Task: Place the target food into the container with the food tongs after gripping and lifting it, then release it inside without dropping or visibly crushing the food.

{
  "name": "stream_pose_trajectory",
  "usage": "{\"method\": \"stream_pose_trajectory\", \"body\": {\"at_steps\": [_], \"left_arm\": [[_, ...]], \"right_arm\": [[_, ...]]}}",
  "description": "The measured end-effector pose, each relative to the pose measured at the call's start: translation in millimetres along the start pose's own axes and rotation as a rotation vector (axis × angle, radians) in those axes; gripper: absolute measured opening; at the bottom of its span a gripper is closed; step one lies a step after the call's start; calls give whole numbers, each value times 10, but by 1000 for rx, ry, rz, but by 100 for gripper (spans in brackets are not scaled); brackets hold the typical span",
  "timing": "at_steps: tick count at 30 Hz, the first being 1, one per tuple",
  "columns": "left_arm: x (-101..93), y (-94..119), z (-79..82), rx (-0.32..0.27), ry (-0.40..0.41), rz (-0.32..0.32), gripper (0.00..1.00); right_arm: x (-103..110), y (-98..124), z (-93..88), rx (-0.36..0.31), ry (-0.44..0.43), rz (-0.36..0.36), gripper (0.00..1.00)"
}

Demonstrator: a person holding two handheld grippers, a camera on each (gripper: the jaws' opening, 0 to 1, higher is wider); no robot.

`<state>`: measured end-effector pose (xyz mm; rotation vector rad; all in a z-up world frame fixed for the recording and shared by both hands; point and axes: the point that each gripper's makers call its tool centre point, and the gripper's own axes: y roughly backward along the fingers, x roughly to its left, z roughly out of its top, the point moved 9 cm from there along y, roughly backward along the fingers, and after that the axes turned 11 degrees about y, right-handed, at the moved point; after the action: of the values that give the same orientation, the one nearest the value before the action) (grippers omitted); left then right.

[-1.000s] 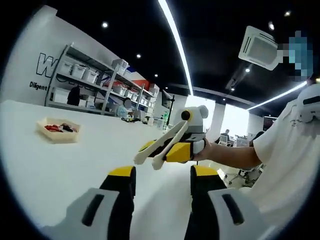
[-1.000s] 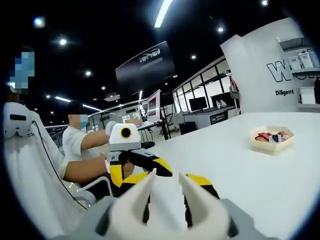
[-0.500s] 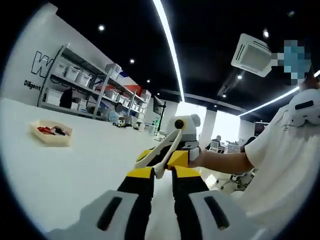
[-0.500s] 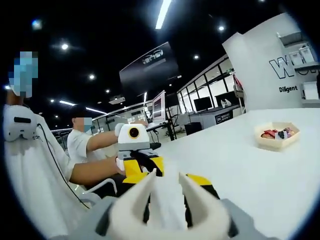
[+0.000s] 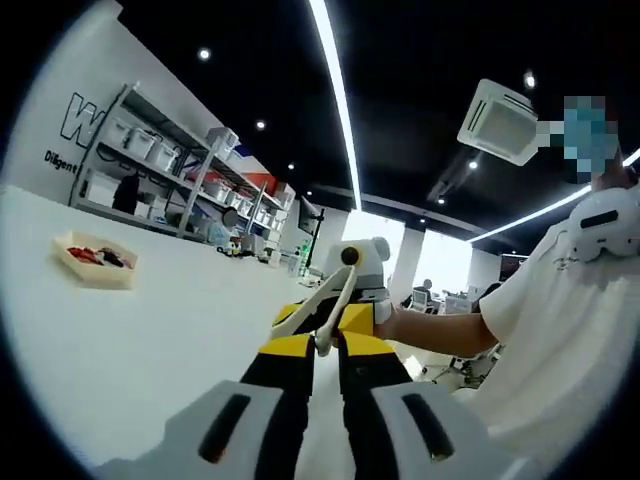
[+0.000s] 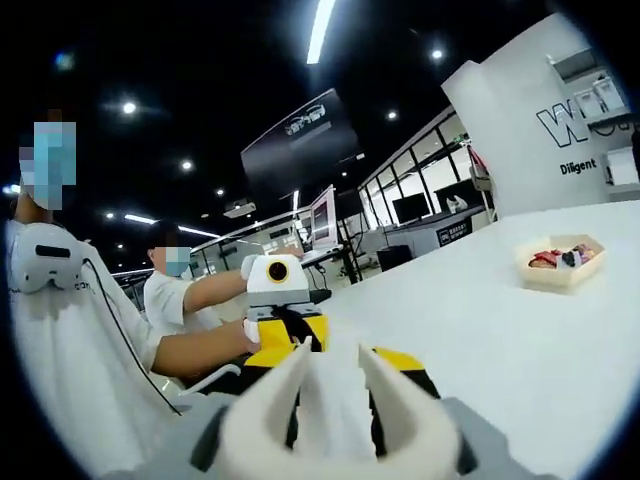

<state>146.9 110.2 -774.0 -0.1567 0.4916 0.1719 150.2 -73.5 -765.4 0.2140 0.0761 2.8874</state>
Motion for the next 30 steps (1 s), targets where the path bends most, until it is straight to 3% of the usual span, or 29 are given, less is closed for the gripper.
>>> {"method": "stream_pose_trajectory", "body": {"at_steps": [19, 26, 30], "left_arm": [[-27, 34, 6, -1, -5, -46, 4], [-29, 31, 21, -4, -5, -55, 3], [-5, 60, 27, -2, -1, -48, 3]], "right_arm": [[38, -3, -21, -1, 14, 32, 24], [24, 35, -9, -24, 45, 26, 24], [-14, 103, 29, -73, 40, 16, 23]]}}
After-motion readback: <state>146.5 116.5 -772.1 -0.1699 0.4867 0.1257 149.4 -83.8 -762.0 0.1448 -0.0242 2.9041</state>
